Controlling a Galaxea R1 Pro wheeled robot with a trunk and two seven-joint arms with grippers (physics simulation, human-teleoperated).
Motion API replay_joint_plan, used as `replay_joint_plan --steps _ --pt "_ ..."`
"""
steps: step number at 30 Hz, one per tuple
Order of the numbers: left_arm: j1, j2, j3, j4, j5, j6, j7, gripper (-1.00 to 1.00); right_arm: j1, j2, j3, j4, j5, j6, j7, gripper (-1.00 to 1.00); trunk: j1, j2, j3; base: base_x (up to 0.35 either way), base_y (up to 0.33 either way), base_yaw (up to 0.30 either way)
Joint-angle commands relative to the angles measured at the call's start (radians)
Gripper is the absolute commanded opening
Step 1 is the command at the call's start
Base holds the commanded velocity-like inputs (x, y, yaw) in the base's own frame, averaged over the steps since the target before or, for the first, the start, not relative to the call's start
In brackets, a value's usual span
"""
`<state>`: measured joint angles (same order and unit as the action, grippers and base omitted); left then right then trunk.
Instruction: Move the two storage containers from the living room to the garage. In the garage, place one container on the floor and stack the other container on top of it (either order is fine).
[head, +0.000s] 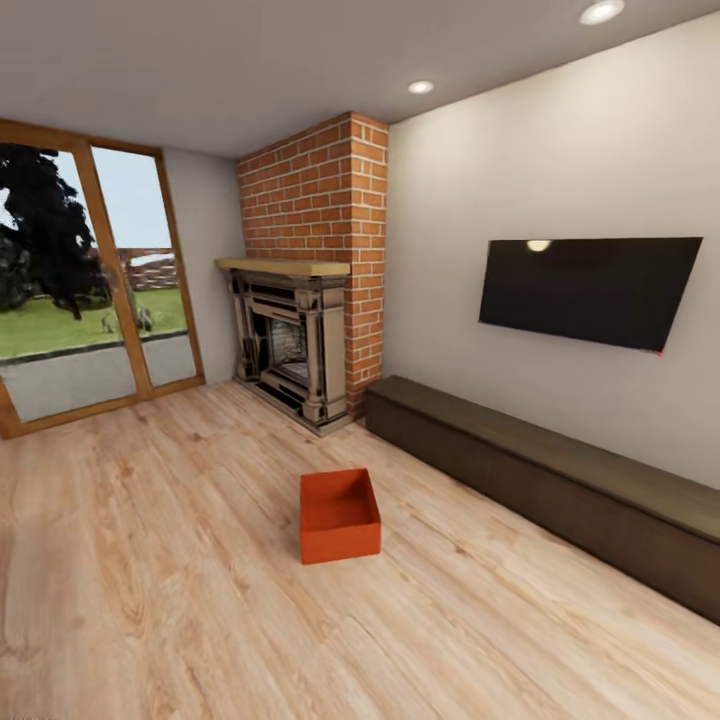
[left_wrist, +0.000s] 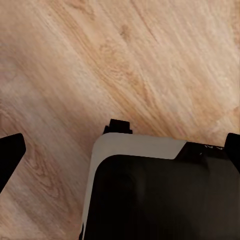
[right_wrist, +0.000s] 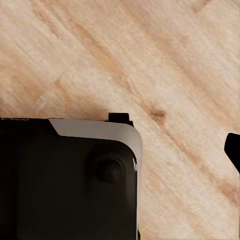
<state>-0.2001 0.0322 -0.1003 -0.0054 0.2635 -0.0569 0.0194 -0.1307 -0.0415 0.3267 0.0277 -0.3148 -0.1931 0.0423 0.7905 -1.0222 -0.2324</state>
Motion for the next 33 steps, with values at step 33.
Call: replay_joint_plan --steps 33 --pt "-0.001 0.000 -0.008 0.002 0.008 -0.003 0.002 1.00 -0.001 -0.001 0.016 0.003 -0.006 -0.003 0.004 1.00 0.001 -0.001 -0.001 0.326 0.000 0.074"
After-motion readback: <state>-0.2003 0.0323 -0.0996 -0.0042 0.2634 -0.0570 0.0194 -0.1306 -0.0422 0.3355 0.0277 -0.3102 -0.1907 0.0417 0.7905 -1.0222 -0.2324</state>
